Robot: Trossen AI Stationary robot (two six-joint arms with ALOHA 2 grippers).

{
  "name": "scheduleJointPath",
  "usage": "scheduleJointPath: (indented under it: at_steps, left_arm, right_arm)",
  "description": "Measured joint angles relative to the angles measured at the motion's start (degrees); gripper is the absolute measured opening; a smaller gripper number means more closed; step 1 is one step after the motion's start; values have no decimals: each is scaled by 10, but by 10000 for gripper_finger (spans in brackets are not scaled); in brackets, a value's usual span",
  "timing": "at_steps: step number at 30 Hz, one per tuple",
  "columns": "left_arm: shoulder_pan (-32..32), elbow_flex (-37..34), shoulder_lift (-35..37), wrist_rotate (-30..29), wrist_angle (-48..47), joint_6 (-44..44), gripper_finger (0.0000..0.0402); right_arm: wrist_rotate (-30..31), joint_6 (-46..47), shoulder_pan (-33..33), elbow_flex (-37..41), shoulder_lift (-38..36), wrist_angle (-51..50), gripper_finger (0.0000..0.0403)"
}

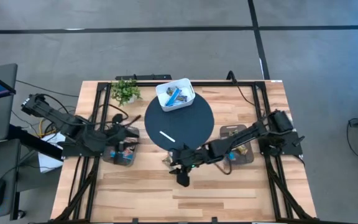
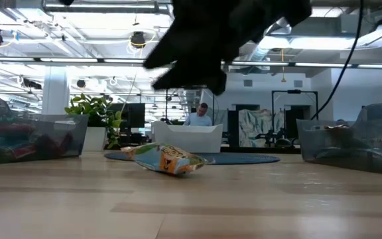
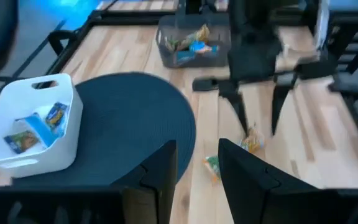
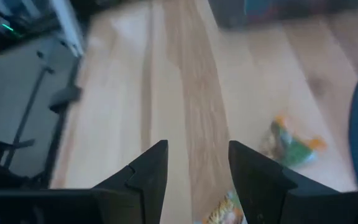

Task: Pick and place Granola Bars by type
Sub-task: Put the yellow granola bar into the right black bin

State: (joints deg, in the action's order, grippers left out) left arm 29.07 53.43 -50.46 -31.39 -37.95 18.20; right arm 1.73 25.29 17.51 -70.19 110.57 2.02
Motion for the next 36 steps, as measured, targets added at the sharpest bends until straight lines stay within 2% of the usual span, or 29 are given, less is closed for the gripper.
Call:
scheduleJointPath:
  at_steps: [3, 6, 10, 17, 20, 22, 24, 27, 33, 36]
  left_arm:
    - [2, -47, 49, 4, 36, 8, 112]
    - [4, -82, 84, 32, 51, 22, 112]
    - [12, -111, 111, 52, 47, 43, 112]
    - [31, -137, 121, 52, 41, 49, 112]
    - [35, -145, 120, 52, 38, 49, 112]
    - [37, -147, 120, 52, 42, 49, 112]
    - [39, -148, 122, 51, 39, 49, 112]
    - [39, -148, 126, 51, 37, 48, 112]
    - [39, -148, 127, 31, 38, 38, 112]
    - [39, -148, 126, 21, 37, 34, 112]
  right_arm:
    - [31, 28, 5, -44, 30, -68, 159]
    - [86, 52, 10, -81, 48, -132, 159]
    - [129, 68, 12, -110, 60, -152, 159]
    - [134, 68, 11, -114, 72, -176, 159]
    - [118, 63, 14, -111, 88, -194, 159]
    - [105, 72, 16, -120, 105, -168, 159]
    - [106, 91, 17, -118, 107, -192, 159]
    - [125, 107, 17, -124, 109, -172, 159]
    - [131, 107, 15, -124, 113, -185, 159]
    - [113, 104, 15, -122, 118, -191, 159]
